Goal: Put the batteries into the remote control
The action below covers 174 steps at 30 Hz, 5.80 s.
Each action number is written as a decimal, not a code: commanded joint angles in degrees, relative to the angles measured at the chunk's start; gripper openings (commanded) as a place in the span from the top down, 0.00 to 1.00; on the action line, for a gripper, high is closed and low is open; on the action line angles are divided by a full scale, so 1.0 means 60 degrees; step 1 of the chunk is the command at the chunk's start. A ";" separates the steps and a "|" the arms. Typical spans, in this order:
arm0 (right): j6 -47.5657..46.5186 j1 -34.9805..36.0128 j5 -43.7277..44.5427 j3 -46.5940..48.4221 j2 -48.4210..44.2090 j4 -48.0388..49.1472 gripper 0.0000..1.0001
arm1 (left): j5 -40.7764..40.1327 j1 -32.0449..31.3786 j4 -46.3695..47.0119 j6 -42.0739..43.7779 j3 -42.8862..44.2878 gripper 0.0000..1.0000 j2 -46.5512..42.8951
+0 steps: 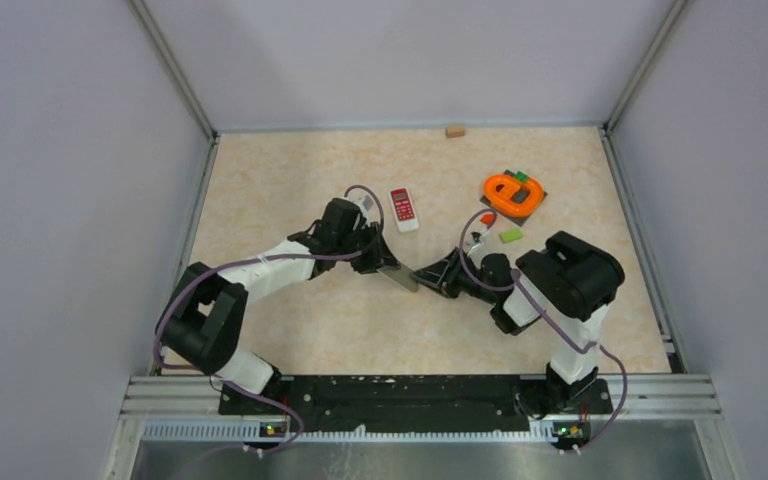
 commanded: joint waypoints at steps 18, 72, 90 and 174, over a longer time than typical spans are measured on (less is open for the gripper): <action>-0.0357 -0.0008 -0.0320 0.0164 -0.2319 -0.0058 0.69 | -0.3213 -0.0849 -0.2568 0.0765 -0.0324 1.00 0.0816; -0.9068 0.1131 -0.5343 0.3208 -0.6710 -0.9732 0.82 | 0.5336 -0.0841 -0.1465 0.5981 0.1627 0.81 -0.3726; -0.3413 0.1102 -0.3540 0.2030 -0.6252 -0.2610 0.94 | 0.3308 -0.0711 0.5511 -0.0481 -0.0180 0.58 -0.4895; -0.6060 -0.1461 0.6145 0.6790 -0.2436 -1.6889 0.65 | 0.2359 0.1026 0.2694 0.1605 -0.0821 1.00 -0.5325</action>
